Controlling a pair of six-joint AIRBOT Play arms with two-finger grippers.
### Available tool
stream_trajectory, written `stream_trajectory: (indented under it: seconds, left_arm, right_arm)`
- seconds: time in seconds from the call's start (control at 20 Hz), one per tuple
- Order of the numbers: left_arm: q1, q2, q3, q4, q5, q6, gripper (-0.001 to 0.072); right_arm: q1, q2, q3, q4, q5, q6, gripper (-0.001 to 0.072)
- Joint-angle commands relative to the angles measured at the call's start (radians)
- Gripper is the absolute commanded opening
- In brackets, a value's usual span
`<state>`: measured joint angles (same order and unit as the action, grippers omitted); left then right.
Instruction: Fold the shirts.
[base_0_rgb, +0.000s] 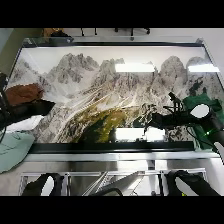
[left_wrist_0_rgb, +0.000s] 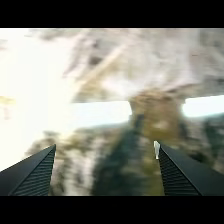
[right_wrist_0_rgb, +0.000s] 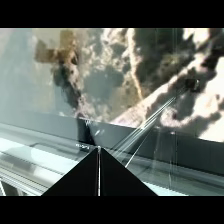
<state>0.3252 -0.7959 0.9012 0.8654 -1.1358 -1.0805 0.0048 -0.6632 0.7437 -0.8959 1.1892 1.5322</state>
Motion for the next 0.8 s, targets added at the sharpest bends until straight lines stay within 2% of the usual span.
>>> stream_trajectory:
  seconds: [0.0,0.2,0.45,0.75]
  left_arm:
    - [0.077,-0.163,0.181,0.295,0.080,0.000,0.0705]
    - [0.164,-0.424,0.360,0.494,0.162,-0.047,0.0705]
    - [0.166,-0.800,0.569,0.506,0.330,-0.034,0.0705]
    - [0.167,-1.147,0.790,0.506,0.273,-0.021,0.0704]
  right_arm:
    - [0.001,0.000,0.000,0.000,0.000,0.000,0.0024]
    - [0.001,-0.001,0.000,0.000,0.000,0.000,0.0024]
    - [0.000,-0.001,0.000,0.000,-0.031,0.000,0.0024]
    - [0.000,-0.003,0.000,0.000,-0.031,0.000,0.0024]
